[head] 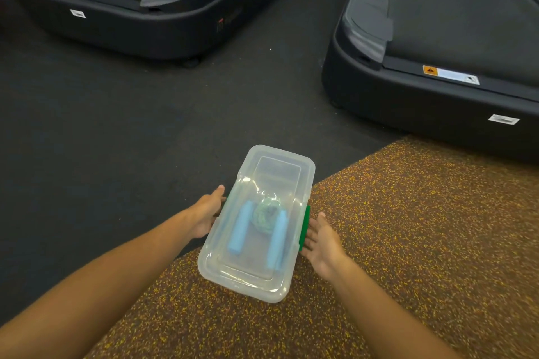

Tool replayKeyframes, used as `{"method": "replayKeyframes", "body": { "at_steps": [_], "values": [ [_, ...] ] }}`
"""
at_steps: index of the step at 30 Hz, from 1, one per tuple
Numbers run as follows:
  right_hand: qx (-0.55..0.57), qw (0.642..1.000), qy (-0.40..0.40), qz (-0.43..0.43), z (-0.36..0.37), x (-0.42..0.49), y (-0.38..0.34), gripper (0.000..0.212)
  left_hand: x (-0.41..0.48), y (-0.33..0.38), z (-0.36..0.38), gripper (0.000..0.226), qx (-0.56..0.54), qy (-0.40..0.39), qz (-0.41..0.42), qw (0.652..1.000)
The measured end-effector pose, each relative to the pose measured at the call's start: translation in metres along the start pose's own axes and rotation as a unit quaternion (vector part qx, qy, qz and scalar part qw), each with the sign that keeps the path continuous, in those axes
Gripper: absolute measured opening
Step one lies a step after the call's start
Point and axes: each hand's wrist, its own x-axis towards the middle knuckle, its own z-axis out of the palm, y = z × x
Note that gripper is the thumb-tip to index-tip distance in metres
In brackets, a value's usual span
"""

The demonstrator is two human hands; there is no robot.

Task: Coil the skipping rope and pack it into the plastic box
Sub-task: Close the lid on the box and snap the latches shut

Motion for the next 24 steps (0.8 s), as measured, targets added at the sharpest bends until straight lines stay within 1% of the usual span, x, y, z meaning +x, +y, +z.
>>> {"method": "replayKeyframes", "body": {
  "at_steps": [4,7,9,11,13,15,17,19,21,23,24],
  "values": [
    [-0.032,0.996,0.058,-0.059,0.001,0.001,-0.001,0.044,-0.005,0.006,0.002,0.052,-0.019,-0.002,0.017,1.0],
    [-0.055,0.992,0.062,-0.094,0.005,-0.001,0.0,0.039,-0.006,0.009,-0.007,0.04,-0.007,-0.003,0.039,0.999],
    [-0.06,0.99,0.062,-0.109,0.009,-0.002,0.004,0.035,-0.006,0.009,-0.015,0.039,0.038,-0.016,0.057,0.998],
    [-0.043,0.989,0.055,-0.13,0.012,-0.006,0.005,0.034,-0.006,0.009,-0.018,0.048,0.101,-0.023,0.083,0.991],
    [-0.015,0.989,0.038,-0.144,0.018,-0.013,0.006,0.038,-0.007,0.009,-0.017,0.054,0.154,-0.007,0.116,0.981],
    [0.005,0.989,0.034,-0.144,0.025,-0.017,0.008,0.04,-0.007,0.009,-0.014,0.054,0.181,0.022,0.143,0.973],
    [0.031,0.991,0.038,-0.124,0.029,-0.014,0.012,0.04,-0.006,0.008,-0.01,0.044,0.171,0.044,0.16,0.971],
    [0.057,0.993,0.04,-0.095,0.032,-0.011,0.016,0.046,-0.004,0.004,-0.005,0.034,0.127,0.071,0.154,0.977],
    [0.074,0.993,0.033,-0.084,0.031,-0.011,0.016,0.053,-0.006,0.002,-0.001,0.034,0.076,0.102,0.141,0.982],
    [0.061,0.993,0.034,-0.098,0.031,-0.012,0.016,0.048,-0.008,0.001,0.002,0.034,0.062,0.112,0.142,0.982],
    [0.048,0.992,0.037,-0.109,0.032,-0.013,0.016,0.044,-0.009,0.0,0.004,0.034,0.079,0.113,0.151,0.979]
  ]
}}
